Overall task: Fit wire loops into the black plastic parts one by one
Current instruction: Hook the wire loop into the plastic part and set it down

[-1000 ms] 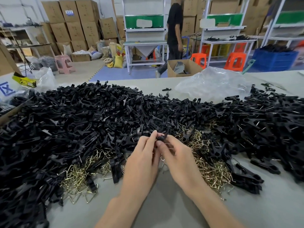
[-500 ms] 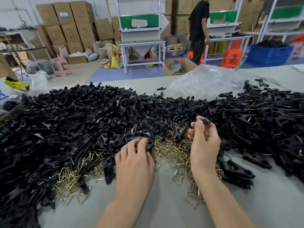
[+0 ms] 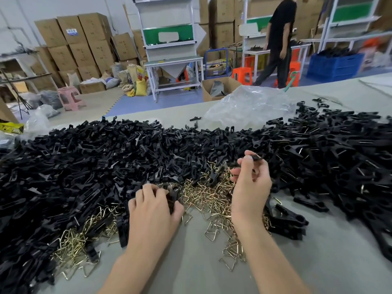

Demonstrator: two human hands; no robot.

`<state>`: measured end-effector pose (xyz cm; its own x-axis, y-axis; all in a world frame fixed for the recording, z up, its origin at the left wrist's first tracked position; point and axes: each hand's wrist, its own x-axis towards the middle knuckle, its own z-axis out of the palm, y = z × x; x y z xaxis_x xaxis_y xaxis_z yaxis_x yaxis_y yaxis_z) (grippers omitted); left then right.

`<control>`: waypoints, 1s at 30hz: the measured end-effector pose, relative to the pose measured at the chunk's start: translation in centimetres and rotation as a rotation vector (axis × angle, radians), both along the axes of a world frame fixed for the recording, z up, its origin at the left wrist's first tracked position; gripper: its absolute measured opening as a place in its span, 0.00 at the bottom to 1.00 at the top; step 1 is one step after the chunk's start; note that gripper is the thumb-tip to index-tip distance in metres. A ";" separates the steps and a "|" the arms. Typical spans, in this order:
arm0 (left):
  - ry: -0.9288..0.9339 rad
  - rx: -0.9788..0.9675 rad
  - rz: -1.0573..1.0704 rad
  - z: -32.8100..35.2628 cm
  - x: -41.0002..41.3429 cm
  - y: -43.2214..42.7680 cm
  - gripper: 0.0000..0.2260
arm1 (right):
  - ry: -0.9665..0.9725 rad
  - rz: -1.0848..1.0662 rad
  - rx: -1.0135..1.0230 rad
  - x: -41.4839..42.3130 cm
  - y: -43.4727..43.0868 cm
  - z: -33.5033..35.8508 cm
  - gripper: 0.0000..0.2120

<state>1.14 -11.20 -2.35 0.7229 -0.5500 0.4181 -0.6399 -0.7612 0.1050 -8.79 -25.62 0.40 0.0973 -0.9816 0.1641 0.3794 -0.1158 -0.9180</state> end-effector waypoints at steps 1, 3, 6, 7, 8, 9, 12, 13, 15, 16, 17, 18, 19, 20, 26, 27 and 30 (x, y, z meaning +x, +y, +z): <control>-0.008 -0.074 -0.015 0.3 0.0 -0.1 0.15 | -0.020 -0.010 0.027 0.0 -0.1 0.0 0.06; -0.012 -0.217 -0.088 1.3 -0.4 -1.0 0.18 | -0.061 -0.031 0.075 -0.1 -0.5 0.2 0.07; 0.003 -0.214 -0.266 2.8 -1.5 -4.5 0.21 | -0.082 -0.049 0.107 -0.2 -0.9 0.1 0.07; 0.024 -0.146 -0.307 3.0 -1.8 -5.9 0.20 | -0.081 -0.049 0.112 -0.2 -1.0 0.0 0.07; 0.038 -0.060 -0.326 3.1 -2.0 -7.2 0.19 | -0.081 -0.050 0.117 -0.2 -1.0 -0.1 0.07; 0.033 0.024 -0.324 3.1 -2.2 -8.3 0.18 | -0.082 -0.053 0.125 -0.2 -1.0 -0.1 0.07; -0.024 0.105 -0.281 2.7 -2.4 -9.7 0.17 | -0.112 -0.069 0.164 -0.2 -1.2 -0.2 0.06; -0.046 0.114 -0.280 2.6 -2.5 -9.9 0.18 | -0.120 -0.071 0.175 -0.1 -1.3 -0.2 0.06; -0.070 0.169 -0.296 2.5 -2.4 -10.3 0.21 | -0.117 -0.071 0.183 0.0 -1.5 -0.3 0.06; -0.061 0.208 -0.305 2.7 -2.1 -10.6 0.22 | -0.117 -0.070 0.187 0.0 -1.5 -0.3 0.06; -0.033 0.244 -0.309 3.0 -1.7 -10.9 0.21 | -0.118 -0.067 0.190 0.0 -1.5 -0.3 0.06; -0.004 0.273 -0.317 3.4 -1.2 -11.2 0.21 | -0.123 -0.064 0.193 -0.1 -1.5 -0.4 0.06; 0.022 0.291 -0.332 3.9 -0.8 -11.5 0.20 | -0.128 -0.063 0.194 -0.1 -1.5 -0.4 0.06; 0.056 0.298 -0.350 4.3 -0.4 -11.6 0.19 | -0.130 -0.063 0.194 -0.1 -1.5 -0.4 0.07; 0.551 -0.195 -0.364 6.0 2.0 -10.1 0.11 | -0.137 -0.058 0.200 -0.2 -1.6 -0.2 0.08; 0.634 -0.288 -0.347 6.0 2.4 -9.9 0.10 | -0.141 -0.054 0.203 -0.2 -1.6 -0.2 0.07; 1.203 -0.640 -0.308 6.2 2.8 -9.5 0.11 | -0.144 -0.033 0.198 -0.2 -1.4 -0.1 0.07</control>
<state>3.99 -20.69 3.82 0.7000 -0.7024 -0.1287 -0.0412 -0.2197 0.9747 -8.96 -27.03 0.31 0.0543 -0.9983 -0.0217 0.5071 0.0463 -0.8606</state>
